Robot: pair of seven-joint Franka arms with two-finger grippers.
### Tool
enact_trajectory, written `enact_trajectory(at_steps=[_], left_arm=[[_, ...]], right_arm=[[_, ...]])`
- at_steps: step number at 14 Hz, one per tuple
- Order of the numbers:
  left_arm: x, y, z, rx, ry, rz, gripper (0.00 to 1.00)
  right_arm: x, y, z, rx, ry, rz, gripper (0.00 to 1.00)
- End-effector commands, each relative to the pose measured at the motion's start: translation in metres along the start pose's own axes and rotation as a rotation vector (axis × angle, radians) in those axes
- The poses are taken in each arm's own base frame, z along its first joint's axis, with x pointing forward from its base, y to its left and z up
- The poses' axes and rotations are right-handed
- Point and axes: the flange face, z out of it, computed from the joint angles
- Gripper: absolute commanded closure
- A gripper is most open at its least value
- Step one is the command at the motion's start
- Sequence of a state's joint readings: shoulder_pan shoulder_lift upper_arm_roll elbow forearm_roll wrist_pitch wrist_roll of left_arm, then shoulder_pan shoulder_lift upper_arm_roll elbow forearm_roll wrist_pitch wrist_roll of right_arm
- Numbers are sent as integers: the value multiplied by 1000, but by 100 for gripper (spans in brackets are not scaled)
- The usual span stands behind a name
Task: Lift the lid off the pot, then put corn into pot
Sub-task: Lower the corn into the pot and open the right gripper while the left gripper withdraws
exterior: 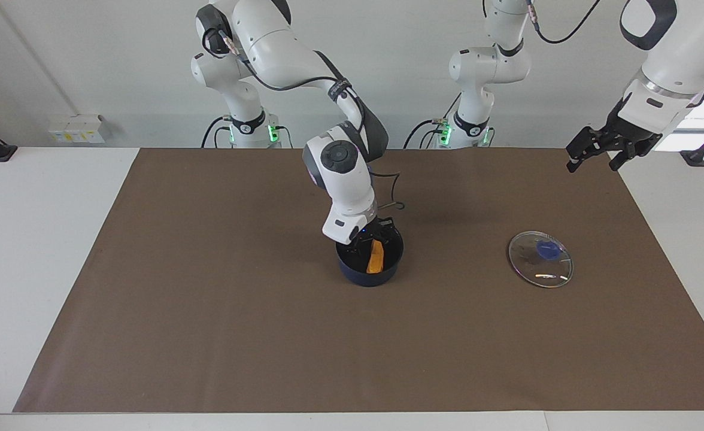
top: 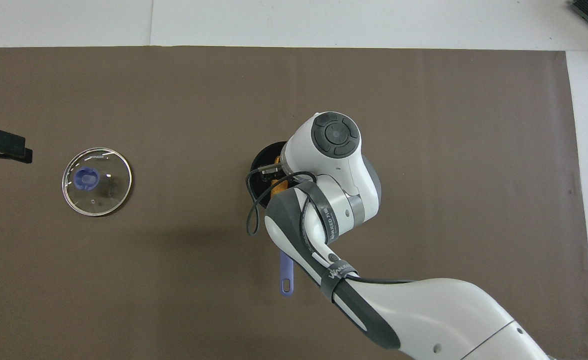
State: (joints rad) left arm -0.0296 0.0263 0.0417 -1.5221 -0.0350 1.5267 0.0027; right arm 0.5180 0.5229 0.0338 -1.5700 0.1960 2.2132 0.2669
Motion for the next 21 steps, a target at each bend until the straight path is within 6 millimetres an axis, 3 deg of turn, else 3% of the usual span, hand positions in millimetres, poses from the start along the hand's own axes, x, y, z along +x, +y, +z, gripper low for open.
enact_trajectory(at_steps=[1, 2, 3, 4, 7, 13, 18, 21], left_arm=[[-8, 2, 0, -4, -8, 3, 0], [-9, 5, 0, -6, -12, 5, 0], [-9, 5, 0, -6, -12, 3, 0], [-8, 8, 0, -10, -8, 11, 0], [-8, 7, 0, -10, -11, 7, 0], [-8, 1, 0, -9, -11, -4, 0], [-8, 0, -1, -9, -11, -7, 0], [-8, 1, -1, -9, -9, -6, 0]], right_arm=[[4, -3, -13, 33, 20, 21, 31], [5, -3, -17, 33, 20, 22, 31], [5, 1, -23, 30, 7, 29, 20], [3, 0, -35, 29, -3, 26, 0], [4, 9, -73, 26, -11, 35, 0], [-5, 39, -170, 12, 46, 67, 0], [-20, 97, -253, 5, 81, 150, 0], [-37, 145, -298, -14, 70, 224, 0]])
